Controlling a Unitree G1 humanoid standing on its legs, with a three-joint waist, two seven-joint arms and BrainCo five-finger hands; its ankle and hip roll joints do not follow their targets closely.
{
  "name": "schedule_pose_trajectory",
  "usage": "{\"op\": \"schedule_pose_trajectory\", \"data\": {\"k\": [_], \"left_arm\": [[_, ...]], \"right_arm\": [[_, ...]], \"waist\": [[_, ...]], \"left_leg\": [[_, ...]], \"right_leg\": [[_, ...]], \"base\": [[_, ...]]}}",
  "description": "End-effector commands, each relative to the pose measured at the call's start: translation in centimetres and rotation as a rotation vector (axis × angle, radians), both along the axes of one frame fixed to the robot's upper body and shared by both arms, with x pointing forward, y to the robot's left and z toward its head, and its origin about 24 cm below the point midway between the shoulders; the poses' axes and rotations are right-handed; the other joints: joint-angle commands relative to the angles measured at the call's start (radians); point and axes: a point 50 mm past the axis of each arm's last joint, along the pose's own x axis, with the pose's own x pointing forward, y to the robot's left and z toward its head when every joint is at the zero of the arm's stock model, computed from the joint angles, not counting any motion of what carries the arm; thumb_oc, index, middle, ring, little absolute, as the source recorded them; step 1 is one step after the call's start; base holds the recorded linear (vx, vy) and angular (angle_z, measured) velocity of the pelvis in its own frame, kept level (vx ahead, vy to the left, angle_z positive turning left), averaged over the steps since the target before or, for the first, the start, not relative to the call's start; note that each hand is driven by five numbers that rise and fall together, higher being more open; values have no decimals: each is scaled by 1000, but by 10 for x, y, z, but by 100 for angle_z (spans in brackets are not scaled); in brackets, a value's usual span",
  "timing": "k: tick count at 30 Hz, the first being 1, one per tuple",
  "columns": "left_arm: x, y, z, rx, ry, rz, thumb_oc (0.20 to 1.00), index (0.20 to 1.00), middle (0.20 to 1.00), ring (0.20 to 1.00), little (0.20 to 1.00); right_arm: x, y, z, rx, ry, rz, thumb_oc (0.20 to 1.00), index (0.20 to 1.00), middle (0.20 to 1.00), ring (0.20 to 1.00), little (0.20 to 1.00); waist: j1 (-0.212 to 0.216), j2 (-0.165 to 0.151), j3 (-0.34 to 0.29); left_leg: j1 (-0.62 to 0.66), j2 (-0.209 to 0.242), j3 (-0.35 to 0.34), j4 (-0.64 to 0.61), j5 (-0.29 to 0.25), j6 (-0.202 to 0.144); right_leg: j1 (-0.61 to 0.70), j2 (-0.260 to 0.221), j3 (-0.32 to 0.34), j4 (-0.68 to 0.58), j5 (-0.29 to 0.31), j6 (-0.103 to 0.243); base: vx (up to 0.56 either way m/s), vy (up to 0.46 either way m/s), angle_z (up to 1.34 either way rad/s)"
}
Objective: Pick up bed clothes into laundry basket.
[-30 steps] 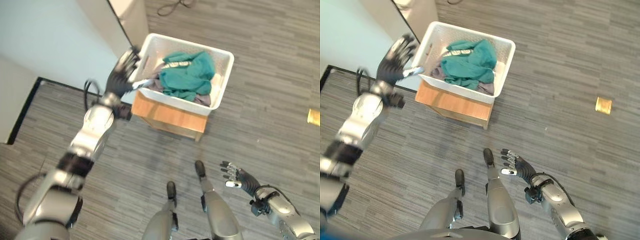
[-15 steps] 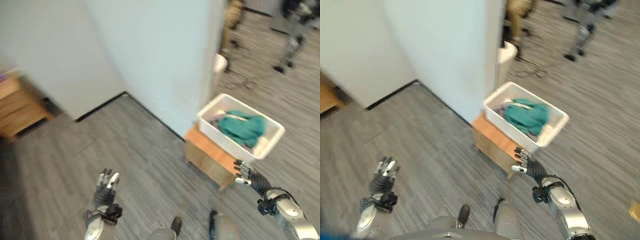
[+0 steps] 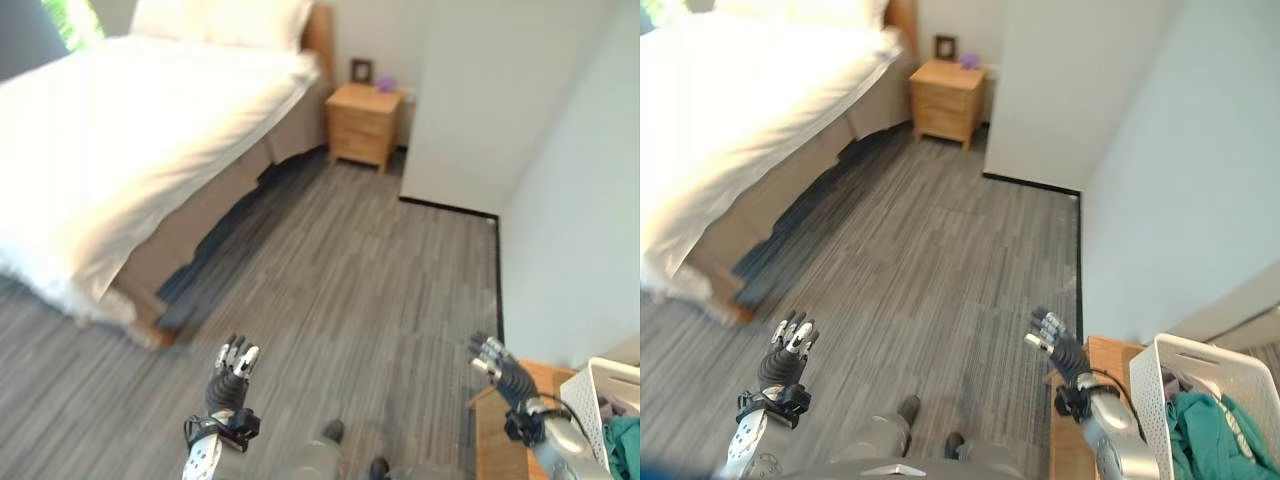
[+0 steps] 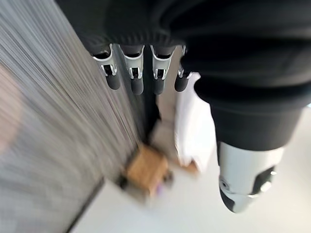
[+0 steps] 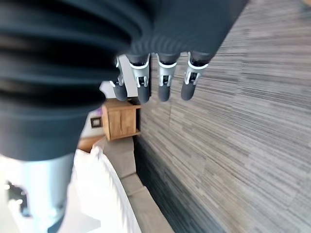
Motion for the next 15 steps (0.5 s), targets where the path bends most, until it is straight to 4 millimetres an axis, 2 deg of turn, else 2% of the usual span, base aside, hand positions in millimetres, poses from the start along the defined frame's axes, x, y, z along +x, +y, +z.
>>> {"op": "schedule_pose_trajectory", "data": {"k": [1,3,5,7,11,15], "left_arm": [[32,-8,38,16,-209,-56,1000,1000,1000,1000,1000],[34,-12,37,9,-203,-70,1000,1000,1000,1000,1000],[37,-17,35,2,-203,-95,1000,1000,1000,1000,1000],[37,-21,37,-10,-211,-103,1000,1000,1000,1000,1000],[35,-19,39,45,-206,-136,1000,1000,1000,1000,1000],[33,-17,37,30,-198,-98,1000,1000,1000,1000,1000]], "right_arm": [[0,-22,24,-35,-121,-94,1000,1000,1000,1000,1000],[-3,-21,22,1,-125,-123,1000,1000,1000,1000,1000],[-5,-17,19,21,-114,-113,1000,1000,1000,1000,1000],[-5,-10,17,34,-106,-87,1000,1000,1000,1000,1000],[-5,-2,12,36,-79,-37,1000,1000,1000,1000,1000],[0,4,9,38,-70,-14,1000,1000,1000,1000,1000]], "waist": [[-97,72,8],[-121,79,-9],[-135,93,-22],[-133,97,-32],[-123,84,-38],[-108,81,-42]], "left_leg": [[197,58,-12,-143,96,-43],[232,77,48,-185,107,-60],[247,55,61,-287,123,-61],[266,39,36,-343,129,-54],[283,20,32,-382,140,-39],[287,0,19,-409,145,-24]], "right_leg": [[91,-116,-22,-121,38,156],[88,-128,-84,-120,41,161],[96,-126,-125,-130,51,170],[99,-121,-130,-135,50,173],[105,-129,-128,-136,59,184],[96,-138,-123,-117,62,193]], "base": [[-181,30,159],[-76,48,104],[0,75,119],[8,85,111],[13,82,-10],[-8,96,8]]}}
